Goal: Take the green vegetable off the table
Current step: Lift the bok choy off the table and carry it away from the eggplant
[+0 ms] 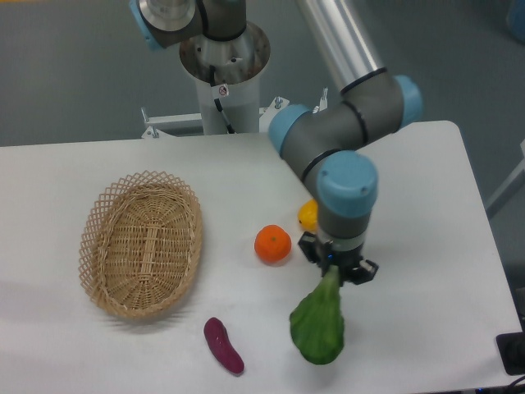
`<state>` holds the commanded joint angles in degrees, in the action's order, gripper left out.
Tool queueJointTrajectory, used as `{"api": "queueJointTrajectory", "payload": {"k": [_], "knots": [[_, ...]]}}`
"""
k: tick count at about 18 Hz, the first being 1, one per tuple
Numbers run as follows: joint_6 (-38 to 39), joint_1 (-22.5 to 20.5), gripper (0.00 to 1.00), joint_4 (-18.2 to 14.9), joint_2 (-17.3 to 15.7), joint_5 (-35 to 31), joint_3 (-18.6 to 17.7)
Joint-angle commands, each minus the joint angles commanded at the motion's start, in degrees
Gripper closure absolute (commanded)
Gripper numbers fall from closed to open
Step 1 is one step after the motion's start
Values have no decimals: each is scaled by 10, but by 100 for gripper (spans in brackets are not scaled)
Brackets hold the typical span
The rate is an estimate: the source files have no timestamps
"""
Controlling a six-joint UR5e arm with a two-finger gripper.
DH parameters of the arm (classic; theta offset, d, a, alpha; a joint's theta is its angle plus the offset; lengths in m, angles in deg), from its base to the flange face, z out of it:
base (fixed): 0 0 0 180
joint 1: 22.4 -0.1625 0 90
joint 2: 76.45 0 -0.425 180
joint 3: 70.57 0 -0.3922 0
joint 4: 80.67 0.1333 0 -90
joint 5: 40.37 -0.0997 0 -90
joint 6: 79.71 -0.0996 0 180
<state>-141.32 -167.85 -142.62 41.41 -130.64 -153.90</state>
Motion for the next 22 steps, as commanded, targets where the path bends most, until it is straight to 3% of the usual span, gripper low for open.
{"api": "queueJointTrajectory", "payload": {"k": [4, 14, 22], "knots": [[-71, -25, 75, -38, -1, -3, 19], [-157, -66, 75, -41, 4, 15, 37], [-158, -77, 74, -43, 4, 32, 37]]}}
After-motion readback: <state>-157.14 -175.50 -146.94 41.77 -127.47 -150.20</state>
